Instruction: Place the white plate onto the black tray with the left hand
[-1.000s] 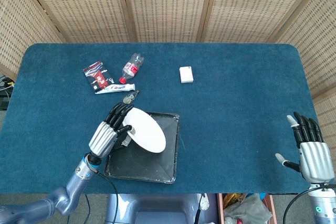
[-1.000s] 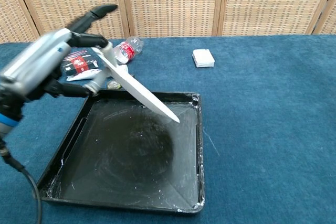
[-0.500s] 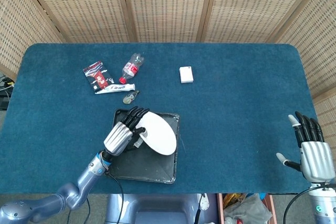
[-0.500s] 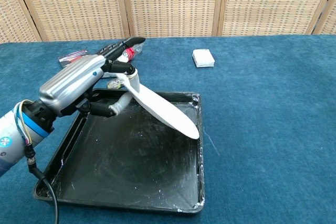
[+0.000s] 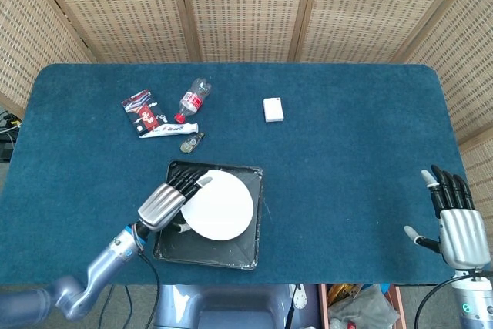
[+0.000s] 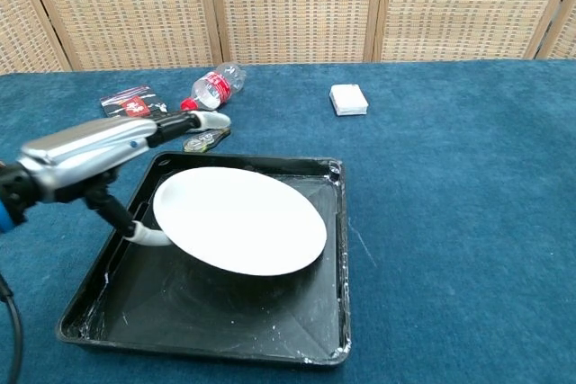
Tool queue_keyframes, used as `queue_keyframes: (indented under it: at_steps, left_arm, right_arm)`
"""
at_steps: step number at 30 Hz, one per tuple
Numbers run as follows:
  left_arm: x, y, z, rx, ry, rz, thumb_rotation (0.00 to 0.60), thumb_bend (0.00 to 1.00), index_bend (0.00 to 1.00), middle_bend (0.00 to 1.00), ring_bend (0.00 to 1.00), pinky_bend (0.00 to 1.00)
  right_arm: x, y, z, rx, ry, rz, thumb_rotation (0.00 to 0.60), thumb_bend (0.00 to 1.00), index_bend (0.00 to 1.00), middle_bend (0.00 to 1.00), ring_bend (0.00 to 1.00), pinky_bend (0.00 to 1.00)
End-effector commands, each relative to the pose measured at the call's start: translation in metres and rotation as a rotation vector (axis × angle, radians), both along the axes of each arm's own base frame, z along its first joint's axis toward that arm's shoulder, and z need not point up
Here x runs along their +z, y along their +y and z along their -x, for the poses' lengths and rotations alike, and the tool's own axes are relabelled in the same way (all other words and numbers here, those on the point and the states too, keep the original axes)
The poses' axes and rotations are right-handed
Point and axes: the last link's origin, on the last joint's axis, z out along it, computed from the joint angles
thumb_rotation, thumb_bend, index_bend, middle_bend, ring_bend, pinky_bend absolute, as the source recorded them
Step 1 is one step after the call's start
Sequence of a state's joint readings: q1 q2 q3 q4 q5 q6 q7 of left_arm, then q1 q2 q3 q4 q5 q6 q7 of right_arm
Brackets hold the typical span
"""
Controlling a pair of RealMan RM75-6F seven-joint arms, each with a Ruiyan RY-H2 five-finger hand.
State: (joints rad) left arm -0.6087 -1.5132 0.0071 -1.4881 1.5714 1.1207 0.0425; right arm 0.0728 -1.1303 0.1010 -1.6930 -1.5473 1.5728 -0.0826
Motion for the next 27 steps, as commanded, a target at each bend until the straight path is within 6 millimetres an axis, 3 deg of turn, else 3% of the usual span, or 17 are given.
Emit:
queue_keyframes:
  at_steps: [1,10,18,23,27]
  left_arm:
    - [0.033,-0.007,0.018,0.061,0.159,0.035,0.6,0.0,0.0,0.0,0.0,0.0]
    - [0.057,-0.011,0.039,0.138,0.25,0.022,0.6,0.0,0.0,0.0,0.0,0.0]
    - [0.121,-0.013,0.093,0.313,0.23,-0.199,0.6,0.0,0.0,0.0,0.0,0.0]
    - [0.166,-0.035,0.138,0.457,0.261,-0.465,0.6,0.0,0.0,0.0,0.0,0.0]
    - [0.178,-0.06,0.154,0.549,0.222,-0.57,0.6,0.0,0.0,0.0,0.0,0.0]
  right_arm:
    - [-0.001,0.0,-0.001,0.003,0.001,-0.003,0.6,0.0,0.0,0.0,0.0,0.0]
    - [-0.001,0.002,-0.002,0.007,0.001,-0.005,0.6,0.0,0.0,0.0,0.0,0.0]
    - [0.0,0.004,-0.002,0.011,-0.004,-0.004,0.6,0.0,0.0,0.0,0.0,0.0]
    - [0.001,0.004,-0.002,0.011,-0.008,-0.003,0.6,0.0,0.0,0.0,0.0,0.0]
    - [0.002,0.003,-0.001,0.007,-0.006,-0.002,0.6,0.0,0.0,0.0,0.0,0.0]
